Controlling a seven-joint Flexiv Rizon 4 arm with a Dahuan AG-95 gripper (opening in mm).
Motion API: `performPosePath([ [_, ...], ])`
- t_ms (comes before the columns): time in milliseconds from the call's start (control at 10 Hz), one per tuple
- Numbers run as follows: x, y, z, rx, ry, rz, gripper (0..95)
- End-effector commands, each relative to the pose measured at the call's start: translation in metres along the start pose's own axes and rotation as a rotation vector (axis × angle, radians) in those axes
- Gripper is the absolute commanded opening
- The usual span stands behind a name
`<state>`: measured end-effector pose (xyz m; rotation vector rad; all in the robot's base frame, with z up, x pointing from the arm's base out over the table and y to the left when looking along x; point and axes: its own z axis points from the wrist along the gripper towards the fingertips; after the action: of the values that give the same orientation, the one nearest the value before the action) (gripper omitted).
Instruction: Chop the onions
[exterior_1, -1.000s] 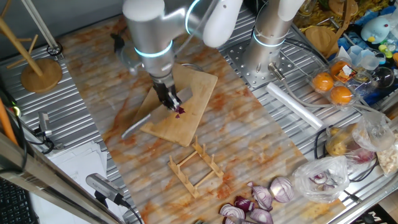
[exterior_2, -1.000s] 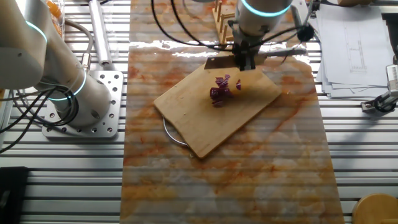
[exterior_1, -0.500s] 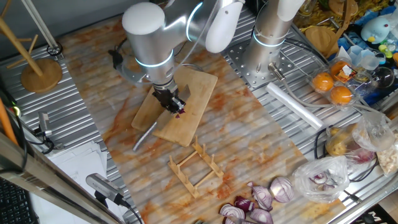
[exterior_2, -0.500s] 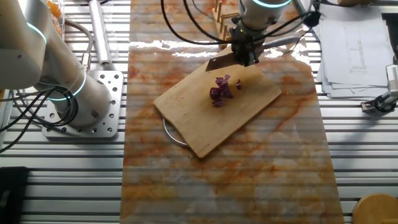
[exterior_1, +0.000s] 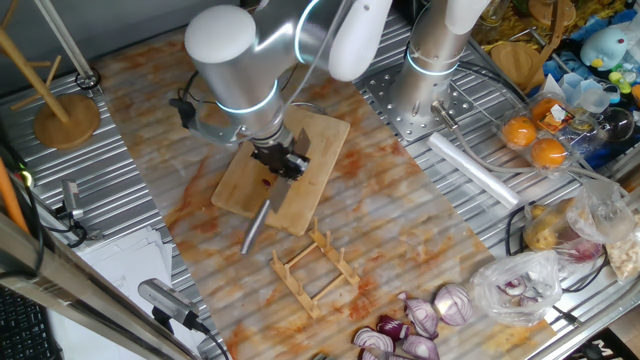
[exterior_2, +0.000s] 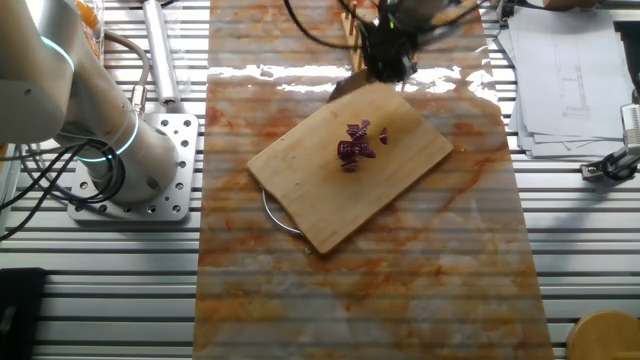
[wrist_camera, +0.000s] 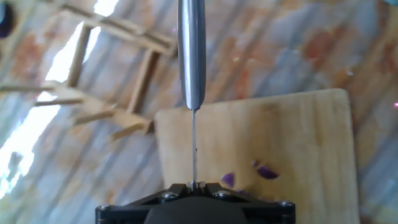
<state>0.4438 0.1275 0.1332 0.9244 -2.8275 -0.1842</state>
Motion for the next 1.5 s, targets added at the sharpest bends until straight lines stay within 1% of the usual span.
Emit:
performPosePath([
  [100, 0.006, 0.013, -0.008, -0.002, 0.039, -0.011, 0.0],
  [200, 0.013, 0.016, -0.008, -0.002, 0.028, 0.007, 0.0],
  [400, 0.02, 0.015, -0.008, -0.02, 0.017, 0.067, 0.0],
  [500, 0.02, 0.016, -0.009, -0.04, -0.003, 0.2, 0.0],
  [600, 0.018, 0.017, -0.012, -0.056, -0.016, 0.286, 0.0],
  [700, 0.011, 0.018, -0.016, -0.058, -0.017, 0.365, 0.0],
  [800, -0.003, 0.021, -0.023, -0.053, -0.019, 0.442, 0.0],
  [900, -0.013, 0.024, -0.029, -0.053, -0.018, 0.48, 0.0],
  [1000, -0.032, 0.032, -0.041, -0.053, -0.015, 0.542, 0.0],
  [1100, -0.046, 0.039, -0.047, -0.054, -0.019, 0.579, 0.0],
  [1200, -0.057, 0.046, -0.049, -0.052, -0.028, 0.602, 0.0],
  [1300, -0.072, 0.057, -0.047, -0.049, -0.047, 0.616, 0.0],
  [1500, -0.082, 0.067, -0.039, -0.053, -0.059, 0.589, 0.0],
])
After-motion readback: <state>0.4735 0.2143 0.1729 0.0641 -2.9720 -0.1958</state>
